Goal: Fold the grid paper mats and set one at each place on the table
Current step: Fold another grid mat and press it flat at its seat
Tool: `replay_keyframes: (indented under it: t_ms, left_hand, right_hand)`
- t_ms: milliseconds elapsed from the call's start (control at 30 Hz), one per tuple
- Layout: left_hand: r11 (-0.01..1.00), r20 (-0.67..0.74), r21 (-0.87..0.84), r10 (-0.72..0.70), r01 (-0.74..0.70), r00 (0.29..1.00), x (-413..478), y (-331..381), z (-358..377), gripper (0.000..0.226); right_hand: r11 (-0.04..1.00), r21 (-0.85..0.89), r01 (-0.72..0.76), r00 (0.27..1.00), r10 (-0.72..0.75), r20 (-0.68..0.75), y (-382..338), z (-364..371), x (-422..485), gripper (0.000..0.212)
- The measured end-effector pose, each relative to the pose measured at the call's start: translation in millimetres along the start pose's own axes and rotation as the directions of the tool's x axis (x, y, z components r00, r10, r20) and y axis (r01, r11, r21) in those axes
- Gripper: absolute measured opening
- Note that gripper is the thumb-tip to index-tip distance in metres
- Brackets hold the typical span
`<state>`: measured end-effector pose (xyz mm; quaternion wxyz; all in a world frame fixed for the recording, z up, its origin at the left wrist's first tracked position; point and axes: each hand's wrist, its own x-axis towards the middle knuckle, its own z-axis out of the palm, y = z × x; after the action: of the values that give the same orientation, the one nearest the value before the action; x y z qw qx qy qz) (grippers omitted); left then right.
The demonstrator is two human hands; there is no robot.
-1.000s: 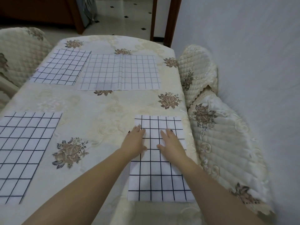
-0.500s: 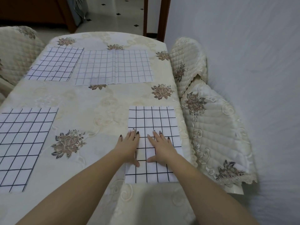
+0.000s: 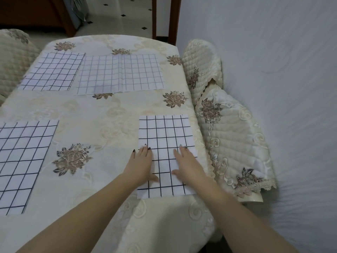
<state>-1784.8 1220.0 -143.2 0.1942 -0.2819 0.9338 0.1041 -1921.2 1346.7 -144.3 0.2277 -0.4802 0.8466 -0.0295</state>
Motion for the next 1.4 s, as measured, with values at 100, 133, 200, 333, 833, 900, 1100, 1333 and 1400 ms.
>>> replay_keyframes:
  t_ms: [100,133,200,333,833,900,1100,1333,1400]
  left_hand:
    - [1.0,0.014,0.009,0.003,-0.004,1.0,-14.5,8.8,13.6,0.115]
    - [1.0,0.028,0.01,-0.007,0.007,1.0,-16.5,9.4,18.7,0.115]
    - [0.999,0.048,0.017,-0.032,0.031,0.998,-18.6,8.4,25.6,0.113]
    - [0.999,0.054,0.03,-0.027,0.025,0.998,-22.1,3.8,31.5,0.11]
    - [0.999,0.048,-0.042,0.029,-0.027,0.998,-28.9,-4.0,29.1,0.109]
    - [0.992,0.015,-0.125,0.035,-0.033,0.999,-31.1,-5.9,26.8,0.104]
    - [0.728,-0.2,-0.686,-0.192,0.002,0.961,-47.3,-10.6,11.9,0.061]
    - [0.275,-0.122,-0.961,-0.407,-0.006,0.905,-76.0,-14.3,-0.3,0.027]
    - [0.135,-0.089,-0.99,-0.442,-0.032,0.893,-85.2,-16.8,-0.2,0.022]
  right_hand:
    - [0.994,0.018,0.104,0.994,-0.103,-0.045,-28.6,30.2,-16.8,0.067]
    - [0.994,0.014,0.113,0.993,-0.112,-0.038,-32.6,40.9,-20.3,0.063]
    - [0.995,0.003,0.104,0.994,-0.104,-0.024,-31.2,58.3,-23.4,0.06]
    - [0.998,0.034,0.055,0.998,-0.054,-0.016,-10.1,58.4,-30.9,0.064]
    - [0.975,0.159,-0.153,0.988,0.154,0.008,62.5,22.1,-75.4,0.066]
    - [0.953,0.256,-0.161,0.984,0.174,-0.028,60.6,17.1,-76.9,0.058]
    - [0.63,0.757,-0.175,0.926,0.366,-0.09,47.7,1.8,-70.3,0.038]
    - [0.047,0.999,-0.025,0.876,0.483,-0.001,25.9,-10.1,-59.9,0.031]
    - [0.007,1.0,-0.012,0.878,0.478,0.007,18.3,-11.0,-57.2,0.028]
